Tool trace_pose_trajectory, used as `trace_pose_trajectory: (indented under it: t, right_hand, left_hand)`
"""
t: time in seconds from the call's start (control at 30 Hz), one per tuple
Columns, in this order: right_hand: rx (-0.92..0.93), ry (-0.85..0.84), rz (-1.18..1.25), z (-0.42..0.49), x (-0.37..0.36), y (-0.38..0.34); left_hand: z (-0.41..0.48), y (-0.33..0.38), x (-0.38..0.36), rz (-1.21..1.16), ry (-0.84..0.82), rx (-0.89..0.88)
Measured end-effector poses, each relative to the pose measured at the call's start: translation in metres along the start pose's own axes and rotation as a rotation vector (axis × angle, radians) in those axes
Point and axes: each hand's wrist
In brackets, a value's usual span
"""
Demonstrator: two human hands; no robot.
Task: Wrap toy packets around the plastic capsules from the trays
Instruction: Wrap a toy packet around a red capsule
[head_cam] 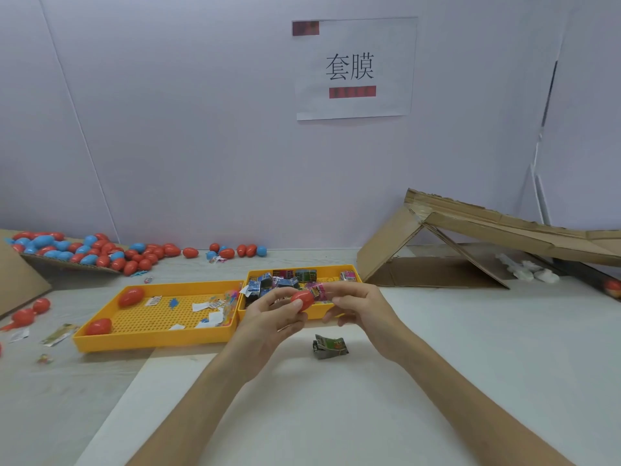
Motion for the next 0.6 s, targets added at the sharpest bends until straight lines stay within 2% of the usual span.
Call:
trace_pose_trajectory:
  t: [0.27, 0.6]
  right_hand:
    - [0.041, -0.099, -0.139, -0.005, -0.006, -0.001]
    - [0.102, -0.137, -0.249, -0.008, -0.013, -0.002]
  left_hand:
    - [0.001, -0.002, 0.002, -0.021, 0.031, -0.047]
    - [0.004, -0.004, 0.003, 0.117, 0.133, -0.14]
Point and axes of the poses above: each hand's wrist, its own z-axis towards the middle knuckle, its own x-axis out of the back of the hand, y = z × x
